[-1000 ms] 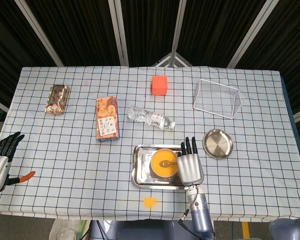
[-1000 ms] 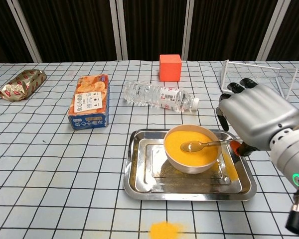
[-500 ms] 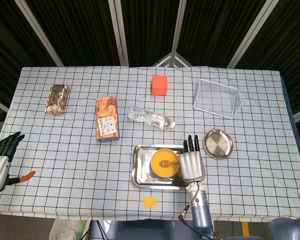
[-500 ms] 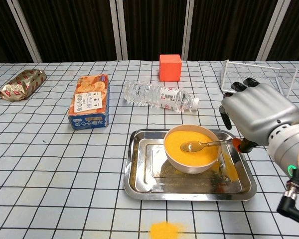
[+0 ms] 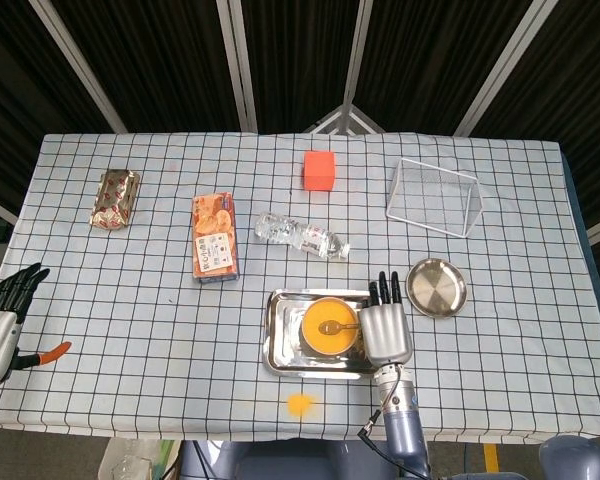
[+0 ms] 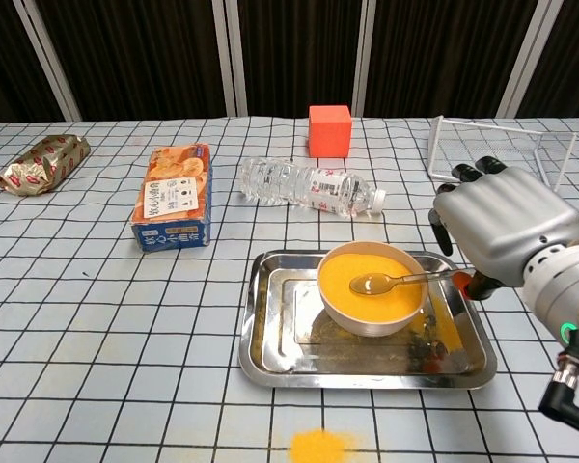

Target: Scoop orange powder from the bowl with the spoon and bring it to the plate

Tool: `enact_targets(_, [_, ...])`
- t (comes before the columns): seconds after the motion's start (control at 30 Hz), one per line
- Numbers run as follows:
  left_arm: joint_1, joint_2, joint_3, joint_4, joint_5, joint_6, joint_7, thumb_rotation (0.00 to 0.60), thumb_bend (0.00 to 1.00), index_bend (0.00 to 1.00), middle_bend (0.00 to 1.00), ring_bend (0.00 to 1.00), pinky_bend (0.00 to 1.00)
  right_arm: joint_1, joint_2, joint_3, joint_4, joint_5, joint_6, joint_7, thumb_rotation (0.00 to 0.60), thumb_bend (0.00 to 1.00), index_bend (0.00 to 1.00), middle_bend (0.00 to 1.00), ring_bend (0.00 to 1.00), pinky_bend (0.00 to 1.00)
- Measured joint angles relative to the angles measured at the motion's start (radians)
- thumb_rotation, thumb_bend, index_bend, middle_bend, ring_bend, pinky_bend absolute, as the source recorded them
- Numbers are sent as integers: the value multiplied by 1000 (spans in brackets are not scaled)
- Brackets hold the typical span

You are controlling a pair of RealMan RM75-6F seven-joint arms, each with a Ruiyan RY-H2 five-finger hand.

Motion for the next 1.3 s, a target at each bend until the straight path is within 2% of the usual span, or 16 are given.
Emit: enact_targets(1.3, [-1,0,0,-2,0,0,0,600,8,0,0,0,0,2,-29,-14,22,16,7,9,600,419,519,210,0,23])
